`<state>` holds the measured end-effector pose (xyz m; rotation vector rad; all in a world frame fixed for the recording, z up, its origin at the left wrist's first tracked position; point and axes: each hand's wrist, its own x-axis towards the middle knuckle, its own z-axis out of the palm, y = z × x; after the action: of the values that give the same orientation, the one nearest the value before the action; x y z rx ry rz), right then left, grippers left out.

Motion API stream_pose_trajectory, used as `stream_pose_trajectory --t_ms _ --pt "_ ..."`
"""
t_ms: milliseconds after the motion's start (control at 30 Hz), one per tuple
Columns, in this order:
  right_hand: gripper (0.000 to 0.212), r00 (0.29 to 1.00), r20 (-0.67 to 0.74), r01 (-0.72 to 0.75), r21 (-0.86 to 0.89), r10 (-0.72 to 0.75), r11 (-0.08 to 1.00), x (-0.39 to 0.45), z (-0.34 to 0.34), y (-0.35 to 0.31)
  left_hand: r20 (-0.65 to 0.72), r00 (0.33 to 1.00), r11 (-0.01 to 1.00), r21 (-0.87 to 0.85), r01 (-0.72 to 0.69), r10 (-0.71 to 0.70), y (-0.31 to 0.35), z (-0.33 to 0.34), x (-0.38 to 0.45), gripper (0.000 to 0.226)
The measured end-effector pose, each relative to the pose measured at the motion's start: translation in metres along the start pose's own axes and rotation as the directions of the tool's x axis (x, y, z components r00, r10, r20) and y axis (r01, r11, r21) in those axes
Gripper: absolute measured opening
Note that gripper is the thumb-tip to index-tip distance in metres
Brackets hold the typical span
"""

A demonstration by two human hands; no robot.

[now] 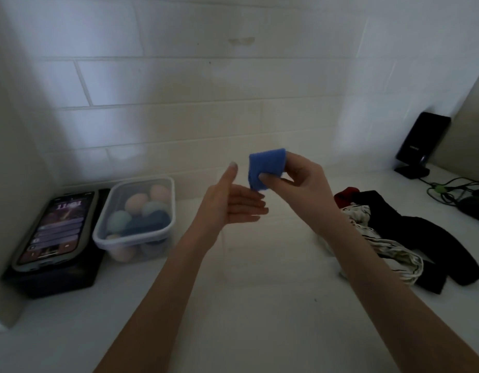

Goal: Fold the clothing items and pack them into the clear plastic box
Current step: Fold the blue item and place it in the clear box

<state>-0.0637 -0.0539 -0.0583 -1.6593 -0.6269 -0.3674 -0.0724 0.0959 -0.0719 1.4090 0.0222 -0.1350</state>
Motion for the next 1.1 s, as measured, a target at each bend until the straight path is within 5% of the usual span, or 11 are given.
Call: stream_pose_trajectory --t_ms 133,233,367,533,700,900,1100 --pt "0.021 0.982 0.162 0.112 -0.093 -0.095 0.989 -0.005 0.006 -0.003 0.102 0.994 0.982 -0.188 -0.017 0.036 0.000 -0.011 0.004 0.042" --pt "0.031 0.947 0.291 0.226 -0.311 -0.134 0.923 -0.009 0.008 0.004 0.139 0.976 0.970 -0.197 -0.140 0.169 -0.004 -0.016 0.005 0.024" --pt "0.027 0.928 0.337 0.292 -0.394 -0.159 0.871 -0.011 0.010 0.011 0.086 0.980 0.972 -0.167 -0.165 0.181 -0.009 -0.020 0.008 0.022" --pt "0.015 0.994 0.094 0.074 -0.273 -0.050 0.959 -0.007 0.013 0.011 0.101 0.974 0.965 -0.190 -0.179 0.201 -0.011 -0.014 0.009 0.021" --pt "0.020 0.989 -0.062 -0.141 -0.111 0.134 0.984 -0.006 0.011 0.007 0.154 0.961 0.971 -0.106 -0.213 0.228 -0.013 -0.009 0.006 0.035" --pt "0.011 0.983 -0.173 -0.099 -0.218 0.062 0.971 -0.007 0.016 0.011 0.197 0.948 0.968 -0.040 -0.248 0.251 -0.013 -0.007 0.002 0.033" --pt "0.016 0.985 -0.135 -0.126 -0.130 0.108 0.984 -0.007 0.014 0.010 0.195 0.958 0.977 -0.032 -0.210 0.212 -0.012 -0.004 0.002 0.035"
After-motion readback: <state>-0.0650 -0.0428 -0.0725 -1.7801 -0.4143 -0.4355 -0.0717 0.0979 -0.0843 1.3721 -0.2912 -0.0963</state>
